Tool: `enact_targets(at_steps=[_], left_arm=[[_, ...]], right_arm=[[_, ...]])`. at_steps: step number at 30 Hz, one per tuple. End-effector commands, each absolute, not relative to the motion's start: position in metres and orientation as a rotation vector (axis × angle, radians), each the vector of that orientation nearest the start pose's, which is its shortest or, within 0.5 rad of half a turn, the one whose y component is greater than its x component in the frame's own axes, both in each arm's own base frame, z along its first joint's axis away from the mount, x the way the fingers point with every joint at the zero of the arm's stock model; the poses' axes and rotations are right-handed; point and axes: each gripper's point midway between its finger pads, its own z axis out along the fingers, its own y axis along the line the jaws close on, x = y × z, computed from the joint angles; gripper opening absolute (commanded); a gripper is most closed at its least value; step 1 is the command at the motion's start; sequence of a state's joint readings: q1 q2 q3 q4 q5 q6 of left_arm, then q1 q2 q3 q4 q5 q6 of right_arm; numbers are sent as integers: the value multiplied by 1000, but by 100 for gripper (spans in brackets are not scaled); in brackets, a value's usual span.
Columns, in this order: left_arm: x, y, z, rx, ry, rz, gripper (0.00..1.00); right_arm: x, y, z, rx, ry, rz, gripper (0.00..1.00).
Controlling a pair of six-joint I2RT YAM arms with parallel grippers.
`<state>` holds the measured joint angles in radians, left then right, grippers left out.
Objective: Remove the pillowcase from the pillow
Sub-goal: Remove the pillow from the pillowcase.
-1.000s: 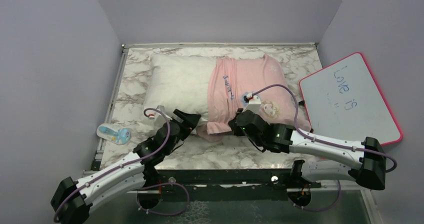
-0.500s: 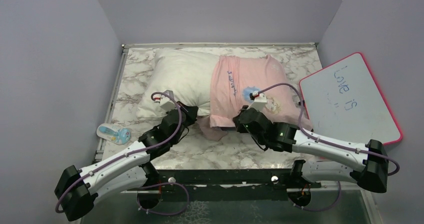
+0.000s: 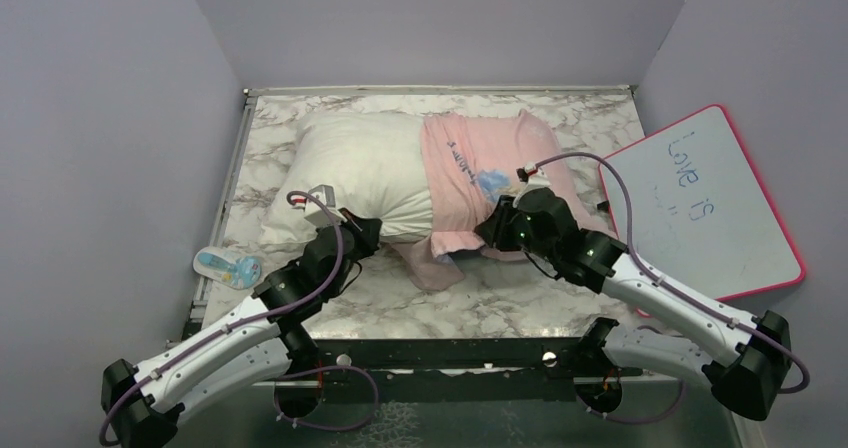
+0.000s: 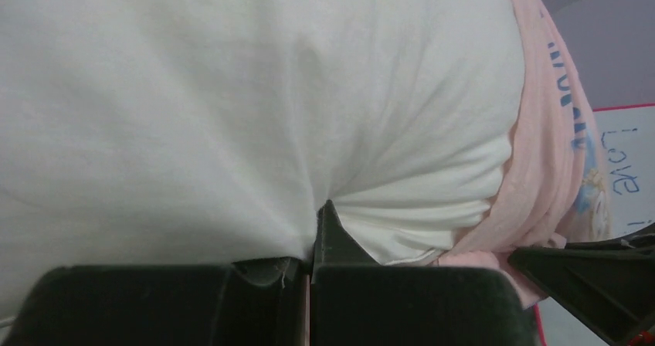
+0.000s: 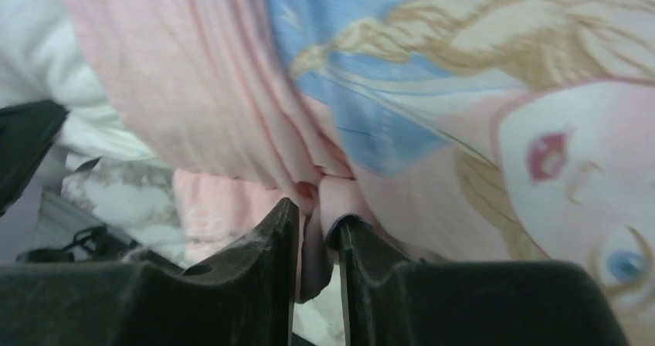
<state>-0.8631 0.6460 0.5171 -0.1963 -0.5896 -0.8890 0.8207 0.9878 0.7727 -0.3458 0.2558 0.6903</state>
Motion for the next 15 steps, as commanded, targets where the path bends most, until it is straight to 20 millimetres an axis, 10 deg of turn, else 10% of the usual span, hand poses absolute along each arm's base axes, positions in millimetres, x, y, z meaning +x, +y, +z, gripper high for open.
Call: enact_targets(at_steps=[1, 8, 15], left_arm=[[243, -186, 216, -379, 1841, -732, 0], [248, -205, 244, -347, 1812, -807, 0], [246, -216, 250, -320, 1833, -853, 0]], right_arm=[[201, 276, 202, -199, 2172, 1025, 36], [200, 299, 193, -11, 2185, 1215, 79], [224, 309, 198, 206, 2096, 1243, 86]])
